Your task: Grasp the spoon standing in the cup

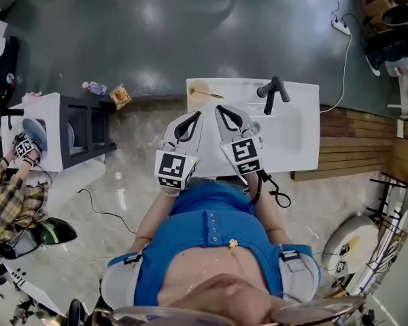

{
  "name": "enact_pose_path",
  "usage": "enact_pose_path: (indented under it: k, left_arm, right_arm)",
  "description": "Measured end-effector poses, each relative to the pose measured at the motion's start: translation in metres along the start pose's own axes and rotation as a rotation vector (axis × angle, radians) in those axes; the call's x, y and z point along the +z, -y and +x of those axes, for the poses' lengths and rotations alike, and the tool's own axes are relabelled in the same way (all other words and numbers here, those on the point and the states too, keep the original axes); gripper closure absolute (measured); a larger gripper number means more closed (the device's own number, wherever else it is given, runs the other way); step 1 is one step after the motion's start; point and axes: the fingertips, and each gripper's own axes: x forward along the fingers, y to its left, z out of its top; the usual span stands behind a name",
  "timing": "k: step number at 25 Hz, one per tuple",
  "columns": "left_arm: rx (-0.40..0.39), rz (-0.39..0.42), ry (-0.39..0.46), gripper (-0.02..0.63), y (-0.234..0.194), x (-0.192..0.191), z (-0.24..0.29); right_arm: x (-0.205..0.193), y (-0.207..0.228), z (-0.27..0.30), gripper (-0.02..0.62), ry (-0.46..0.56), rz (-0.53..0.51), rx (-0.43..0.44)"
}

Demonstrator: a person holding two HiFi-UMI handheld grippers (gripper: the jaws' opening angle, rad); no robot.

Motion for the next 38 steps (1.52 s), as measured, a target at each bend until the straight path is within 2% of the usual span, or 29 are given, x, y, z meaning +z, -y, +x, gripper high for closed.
enact_pose_path:
  k: [14,21,25,27,38]
  left_arm:
    - [0.031,-0.012,-0.027,0.606,-0.013,-0.012,-0.009]
    - [0.030,-0.021,-0.031,0.606,-0.019,-0.014,-0.015]
    - [0.031,-0.017,-0.037,0.606,-0.024,-0.013,-0.015]
    - [0.035,-0.016,-0.040,0.606,-0.026,-0.013,-0.014]
    - [0.043,-0.020,-0.041,0.606,-0.031,-0.016,-0.020]
  right_arm:
    - [-0.047,0.003,0.034,0.592,-0.115,0.057,0.010]
    - [-0.078,0.010,0.053,0.592,-0.173,0.177,0.020]
    - [-0.089,0.016,0.060,0.591,-0.161,0.296,0.032]
    - [-0.091,0.018,0.063,0.563,-0.162,0.295,0.034]
    - [-0.090,0.021,0.077,0.517,-0.135,0.318,0.031]
